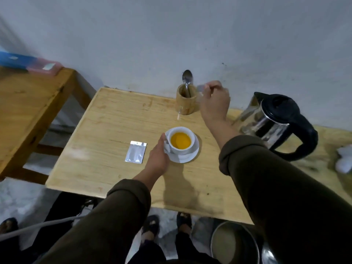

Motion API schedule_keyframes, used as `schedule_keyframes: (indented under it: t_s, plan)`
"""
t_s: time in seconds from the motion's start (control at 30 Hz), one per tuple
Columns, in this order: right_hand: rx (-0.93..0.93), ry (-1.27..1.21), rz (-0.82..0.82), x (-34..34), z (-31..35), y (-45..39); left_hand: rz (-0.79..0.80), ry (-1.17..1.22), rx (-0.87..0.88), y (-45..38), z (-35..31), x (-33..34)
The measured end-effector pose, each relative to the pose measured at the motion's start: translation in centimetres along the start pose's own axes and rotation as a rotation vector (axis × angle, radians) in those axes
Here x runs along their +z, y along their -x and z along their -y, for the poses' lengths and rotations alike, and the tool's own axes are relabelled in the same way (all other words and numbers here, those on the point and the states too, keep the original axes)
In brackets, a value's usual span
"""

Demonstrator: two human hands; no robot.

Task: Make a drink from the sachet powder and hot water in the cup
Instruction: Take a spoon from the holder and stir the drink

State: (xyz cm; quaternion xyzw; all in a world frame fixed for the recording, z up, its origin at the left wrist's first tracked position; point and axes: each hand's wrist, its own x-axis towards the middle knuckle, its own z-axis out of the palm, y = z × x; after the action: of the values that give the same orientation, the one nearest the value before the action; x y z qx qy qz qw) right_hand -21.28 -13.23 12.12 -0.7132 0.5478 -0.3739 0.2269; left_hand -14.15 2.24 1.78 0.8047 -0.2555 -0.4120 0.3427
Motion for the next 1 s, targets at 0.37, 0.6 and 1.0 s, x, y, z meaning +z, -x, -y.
schedule_keyframes:
  t_s: [0.37, 0.6, 1.0]
  plan:
    - [0.140, 0.073, 0.237, -1.9, -2.2, 8.5, 0.102, -0.021, 0.012, -1.2, 0.7, -2.0]
    - [0.094, 0.207, 0.292, -1.3, -1.7, 10.3, 0.285, 0.195, -0.152, -1.5, 0.1, -3.6]
    - [0.055, 0.275, 0.370, 1.7, -1.1, 10.3, 0.241, -0.041, 0.050, -0.5, -0.1, -4.5]
